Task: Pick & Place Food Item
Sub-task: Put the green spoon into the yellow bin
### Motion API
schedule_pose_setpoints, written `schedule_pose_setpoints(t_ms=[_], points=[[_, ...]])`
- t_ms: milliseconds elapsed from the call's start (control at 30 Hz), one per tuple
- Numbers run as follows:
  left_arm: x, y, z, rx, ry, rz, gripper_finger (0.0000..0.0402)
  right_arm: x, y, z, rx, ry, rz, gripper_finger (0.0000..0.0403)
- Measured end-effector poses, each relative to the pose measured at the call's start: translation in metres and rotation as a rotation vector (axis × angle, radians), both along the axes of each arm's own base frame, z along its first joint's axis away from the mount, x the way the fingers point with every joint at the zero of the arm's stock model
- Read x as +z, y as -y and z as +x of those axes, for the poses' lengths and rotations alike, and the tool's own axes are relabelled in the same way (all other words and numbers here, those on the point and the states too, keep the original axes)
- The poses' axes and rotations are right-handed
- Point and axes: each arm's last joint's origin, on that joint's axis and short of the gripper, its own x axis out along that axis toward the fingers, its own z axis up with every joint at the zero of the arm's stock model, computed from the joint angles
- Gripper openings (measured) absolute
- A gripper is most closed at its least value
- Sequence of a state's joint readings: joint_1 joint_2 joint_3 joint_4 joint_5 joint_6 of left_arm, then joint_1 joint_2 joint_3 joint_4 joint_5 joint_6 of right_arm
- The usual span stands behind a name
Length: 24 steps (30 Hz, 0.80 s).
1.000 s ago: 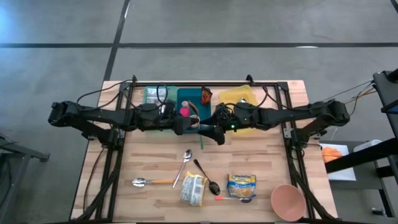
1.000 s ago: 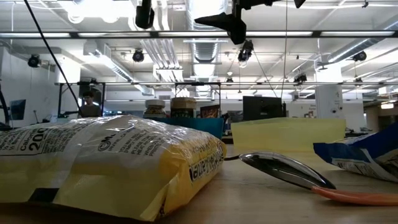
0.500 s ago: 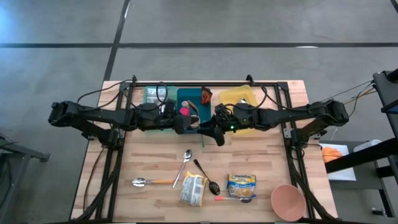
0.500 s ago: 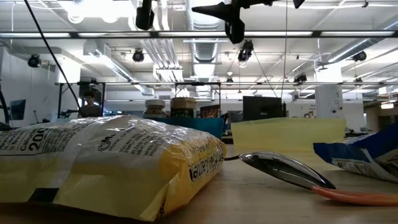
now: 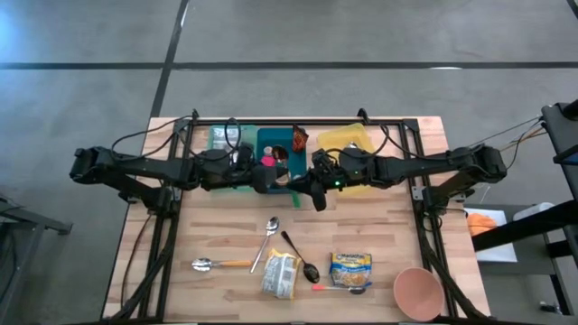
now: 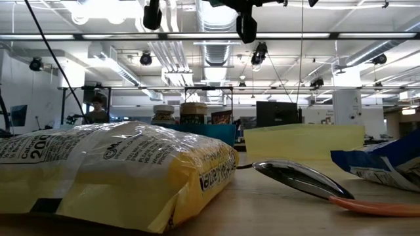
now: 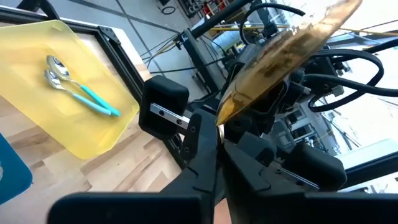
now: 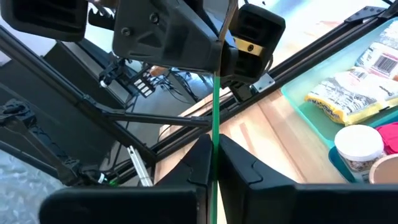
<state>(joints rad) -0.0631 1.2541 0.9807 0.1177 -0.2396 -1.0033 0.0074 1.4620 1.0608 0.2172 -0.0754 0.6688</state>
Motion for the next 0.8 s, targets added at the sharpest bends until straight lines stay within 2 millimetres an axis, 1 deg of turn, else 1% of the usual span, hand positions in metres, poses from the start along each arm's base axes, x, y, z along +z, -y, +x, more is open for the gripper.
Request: schedule_pose_setpoints(t_ms=[133,300,500,667,800], points=[[0.0,0.0,0.0,0.0,0.0,-0.003,0.0049,0.0,0.0,0.0,0.001,-0.003,-0.002,0.001],[0.0,0.001,0.0,-0.013,0.002,-0.024,0.0071,0.0,0.0,-0.002,0.007,-0.024,0.007,0.0009],[0.0,0.002,0.0,-0.061,0.005,-0.066,0.0102,0.005,0.0,-0.004,0.007,-0.014,0.006,0.0008],[0.0,0.003,0.0,-0.09,0.007,-0.091,0.0142,0.01,0.001,-0.007,0.003,-0.003,0.002,0.0008],[0.0,0.005,0.0,-0.14,0.005,-0.109,0.0179,0.014,0.007,-0.013,-0.019,-0.022,-0.02,0.0008]])
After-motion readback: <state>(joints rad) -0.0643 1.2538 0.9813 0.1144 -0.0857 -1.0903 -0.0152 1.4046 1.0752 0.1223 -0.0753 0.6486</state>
